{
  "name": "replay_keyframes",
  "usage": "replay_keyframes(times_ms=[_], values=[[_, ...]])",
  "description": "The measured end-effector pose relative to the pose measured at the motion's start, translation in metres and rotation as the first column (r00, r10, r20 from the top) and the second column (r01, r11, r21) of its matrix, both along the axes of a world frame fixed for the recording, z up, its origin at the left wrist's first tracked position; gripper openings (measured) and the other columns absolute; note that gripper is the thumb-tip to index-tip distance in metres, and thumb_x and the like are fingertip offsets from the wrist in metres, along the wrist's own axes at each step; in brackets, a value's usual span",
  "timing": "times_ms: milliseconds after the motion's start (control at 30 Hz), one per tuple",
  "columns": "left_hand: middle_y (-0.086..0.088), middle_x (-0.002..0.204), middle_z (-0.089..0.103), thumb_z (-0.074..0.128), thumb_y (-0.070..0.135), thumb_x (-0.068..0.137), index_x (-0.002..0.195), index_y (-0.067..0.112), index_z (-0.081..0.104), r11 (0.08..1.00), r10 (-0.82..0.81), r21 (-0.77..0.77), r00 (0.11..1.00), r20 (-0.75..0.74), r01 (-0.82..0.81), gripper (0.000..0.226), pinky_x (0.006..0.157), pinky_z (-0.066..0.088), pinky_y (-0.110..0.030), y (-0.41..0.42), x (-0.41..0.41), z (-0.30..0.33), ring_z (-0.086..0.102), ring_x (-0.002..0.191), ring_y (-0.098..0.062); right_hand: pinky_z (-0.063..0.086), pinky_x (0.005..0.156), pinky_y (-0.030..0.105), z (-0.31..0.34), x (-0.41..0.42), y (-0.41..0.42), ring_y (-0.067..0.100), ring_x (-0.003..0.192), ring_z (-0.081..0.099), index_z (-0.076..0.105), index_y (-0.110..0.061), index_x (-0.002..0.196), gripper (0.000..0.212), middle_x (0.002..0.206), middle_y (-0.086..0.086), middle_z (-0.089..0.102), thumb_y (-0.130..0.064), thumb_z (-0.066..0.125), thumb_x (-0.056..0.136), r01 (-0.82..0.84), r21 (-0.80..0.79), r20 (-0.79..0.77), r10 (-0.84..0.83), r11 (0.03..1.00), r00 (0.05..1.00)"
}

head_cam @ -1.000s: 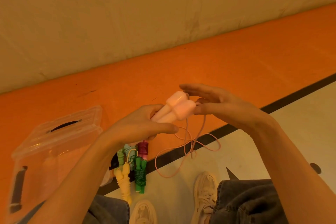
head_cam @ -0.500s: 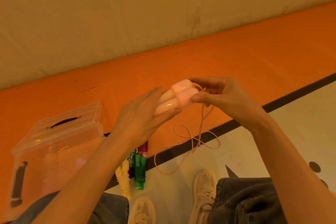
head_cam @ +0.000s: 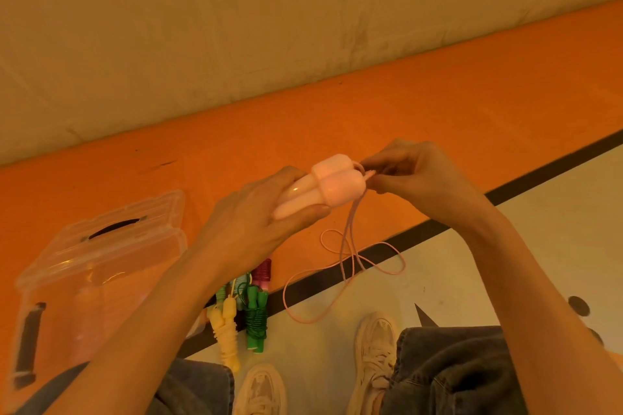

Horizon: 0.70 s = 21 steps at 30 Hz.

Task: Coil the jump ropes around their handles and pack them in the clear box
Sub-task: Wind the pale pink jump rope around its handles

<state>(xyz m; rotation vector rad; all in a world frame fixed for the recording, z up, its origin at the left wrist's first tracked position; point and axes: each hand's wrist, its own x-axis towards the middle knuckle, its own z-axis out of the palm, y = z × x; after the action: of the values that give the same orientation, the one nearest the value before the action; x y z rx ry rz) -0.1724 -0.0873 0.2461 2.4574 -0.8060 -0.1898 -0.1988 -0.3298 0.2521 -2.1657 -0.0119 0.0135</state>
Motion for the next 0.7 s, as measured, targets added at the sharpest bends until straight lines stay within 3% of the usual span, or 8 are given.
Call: replay_keyframes(times_ms=[67,167,267,367,467,500,600,700], values=[[0.019,0.082,0.057,0.039,0.075,0.076,0.114,0.043,0.047,0.999,0.008,-0.043,0.999,-0.033,-0.010,0.050,0.054,0.035,-0.023,0.000,0.000,0.001,0.054,0.074,0.003,0.055,0.075,0.023,0.003,-0.002,0.003,0.007,0.079,0.065,0.069,-0.026,0.102,0.022,0.096,0.000,0.066,-0.012,0.068,0.084,-0.032,0.039,-0.041,0.034,0.999,0.999],[0.021,0.085,0.057,0.041,0.076,0.077,0.114,0.045,0.046,0.997,0.012,-0.072,0.999,-0.034,-0.014,0.048,0.056,0.037,-0.024,0.001,0.000,0.000,0.054,0.077,0.005,0.052,0.071,0.014,0.009,-0.005,0.003,0.007,0.081,0.069,0.067,-0.024,0.104,0.022,0.096,-0.001,0.072,-0.010,0.063,0.087,-0.058,0.188,-0.107,0.079,0.980,0.991],[0.022,0.086,0.056,0.046,0.076,0.078,0.114,0.045,0.047,0.996,0.020,-0.086,0.999,-0.029,-0.022,0.048,0.056,0.035,-0.025,0.003,0.001,0.000,0.053,0.076,0.005,0.054,0.070,0.017,0.009,-0.006,0.007,0.011,0.078,0.070,0.068,-0.019,0.102,0.017,0.092,0.005,0.072,-0.010,0.060,0.090,-0.071,0.233,-0.104,0.097,0.970,0.990],[0.022,0.086,0.056,0.045,0.076,0.077,0.114,0.045,0.048,0.997,0.019,-0.068,1.000,-0.020,-0.020,0.048,0.055,0.033,-0.025,0.003,0.000,0.001,0.053,0.075,0.005,0.054,0.066,0.019,0.003,-0.002,0.011,0.009,0.072,0.068,0.069,-0.020,0.094,0.012,0.087,0.005,0.071,-0.013,0.062,0.089,-0.005,0.161,-0.068,0.016,0.987,0.998],[0.022,0.086,0.056,0.047,0.077,0.077,0.113,0.044,0.049,0.997,0.040,-0.066,0.999,-0.016,-0.041,0.048,0.056,0.034,-0.025,0.003,0.000,-0.001,0.053,0.075,0.004,0.049,0.066,0.021,-0.003,0.004,0.011,0.002,0.075,0.060,0.070,-0.029,0.094,0.012,0.090,-0.006,0.064,-0.020,0.064,0.088,0.062,-0.090,0.071,-0.056,0.994,0.996],[0.022,0.086,0.057,0.048,0.075,0.076,0.112,0.045,0.049,0.996,0.046,-0.078,0.999,-0.026,-0.048,0.047,0.057,0.037,-0.026,0.002,0.001,-0.001,0.054,0.075,0.003,0.049,0.068,0.020,-0.004,0.005,0.011,0.002,0.077,0.059,0.071,-0.027,0.097,0.013,0.091,-0.007,0.064,-0.020,0.064,0.089,0.080,-0.105,0.096,-0.070,0.991,0.993],[0.021,0.089,0.060,0.053,0.068,0.076,0.108,0.045,0.051,0.980,0.050,-0.186,0.993,-0.110,-0.070,0.040,0.058,0.043,-0.026,0.001,0.002,-0.001,0.057,0.077,0.000,0.054,0.073,0.022,-0.003,0.007,0.014,0.010,0.079,0.066,0.070,-0.012,0.102,0.015,0.092,0.004,0.071,-0.011,0.059,0.092,0.089,0.137,0.053,-0.097,0.987,0.994],[0.022,0.094,0.059,0.060,0.063,0.075,0.106,0.044,0.053,0.952,0.008,-0.299,0.982,-0.191,-0.066,0.037,0.058,0.041,-0.016,-0.002,0.001,0.002,0.057,0.078,-0.002,0.053,0.072,0.019,-0.001,0.006,0.016,0.013,0.083,0.067,0.066,-0.005,0.104,0.016,0.097,0.011,0.070,-0.006,0.054,0.094,0.050,0.352,0.028,-0.064,0.935,0.998]])
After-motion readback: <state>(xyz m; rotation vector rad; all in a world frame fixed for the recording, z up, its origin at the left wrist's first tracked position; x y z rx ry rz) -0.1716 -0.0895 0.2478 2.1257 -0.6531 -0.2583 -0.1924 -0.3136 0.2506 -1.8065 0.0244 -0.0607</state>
